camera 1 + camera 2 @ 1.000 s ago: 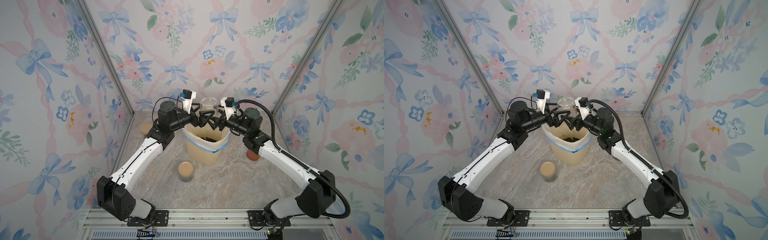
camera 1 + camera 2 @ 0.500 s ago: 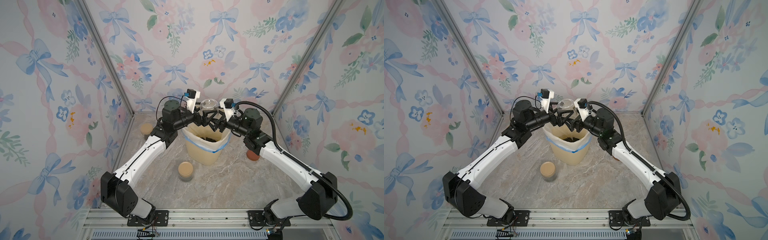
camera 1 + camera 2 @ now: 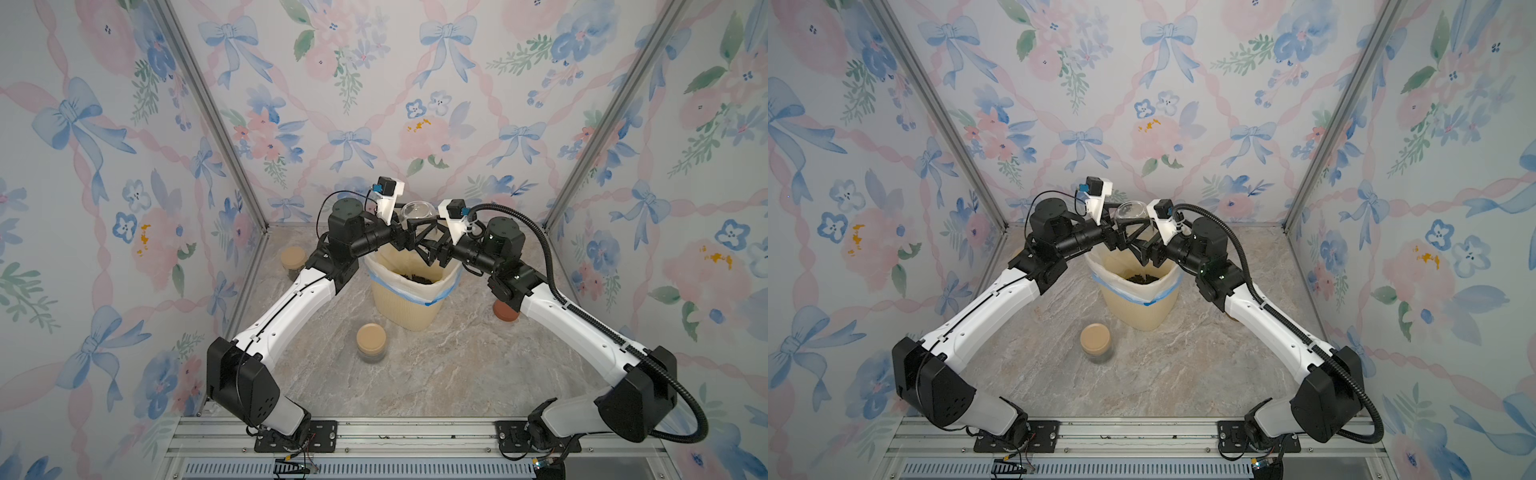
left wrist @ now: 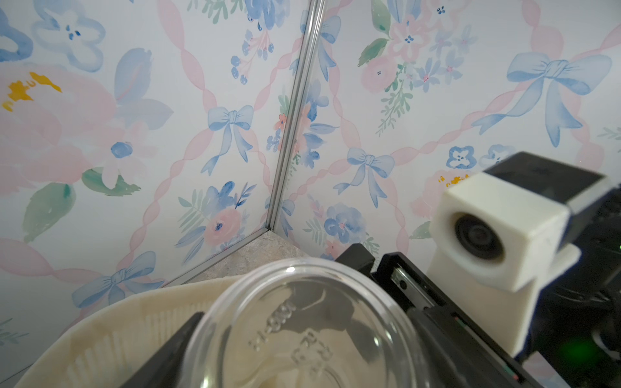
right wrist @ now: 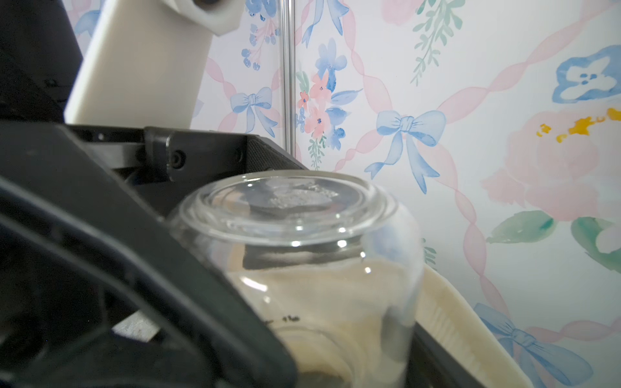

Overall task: Empty moldy tea leaves from jars
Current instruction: Pour the moldy tea leaves from the jar into the trash bin.

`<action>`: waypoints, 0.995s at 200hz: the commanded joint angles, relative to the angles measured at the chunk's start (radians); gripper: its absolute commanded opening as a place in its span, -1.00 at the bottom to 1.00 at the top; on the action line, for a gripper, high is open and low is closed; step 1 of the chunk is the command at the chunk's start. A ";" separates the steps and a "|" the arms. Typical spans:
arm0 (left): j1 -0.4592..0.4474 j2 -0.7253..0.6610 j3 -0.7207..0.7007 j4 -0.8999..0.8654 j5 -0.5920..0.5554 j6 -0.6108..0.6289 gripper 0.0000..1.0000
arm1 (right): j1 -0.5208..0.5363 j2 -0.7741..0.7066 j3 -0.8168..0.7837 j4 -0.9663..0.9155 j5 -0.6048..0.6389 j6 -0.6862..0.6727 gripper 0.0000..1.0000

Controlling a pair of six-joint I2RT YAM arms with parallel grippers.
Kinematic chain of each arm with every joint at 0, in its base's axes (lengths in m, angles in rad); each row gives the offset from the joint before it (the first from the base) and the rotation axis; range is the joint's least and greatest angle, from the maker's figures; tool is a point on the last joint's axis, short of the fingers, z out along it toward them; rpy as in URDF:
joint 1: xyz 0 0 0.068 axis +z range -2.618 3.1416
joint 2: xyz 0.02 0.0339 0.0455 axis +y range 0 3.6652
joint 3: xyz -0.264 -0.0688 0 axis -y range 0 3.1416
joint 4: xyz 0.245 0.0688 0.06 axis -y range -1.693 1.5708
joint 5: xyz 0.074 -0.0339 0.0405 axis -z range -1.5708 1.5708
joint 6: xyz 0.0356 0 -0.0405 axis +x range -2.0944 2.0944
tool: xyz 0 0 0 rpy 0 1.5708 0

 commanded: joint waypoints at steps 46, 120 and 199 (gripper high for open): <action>-0.016 0.026 0.027 -0.004 0.084 -0.001 -0.01 | 0.013 -0.048 0.027 0.068 -0.020 0.009 0.30; -0.004 0.058 0.122 -0.038 0.058 -0.030 -0.20 | 0.005 -0.061 0.025 -0.091 -0.052 -0.027 0.95; 0.003 0.185 0.319 -0.352 -0.098 0.038 -0.22 | -0.001 -0.256 -0.164 -0.125 0.040 -0.052 0.95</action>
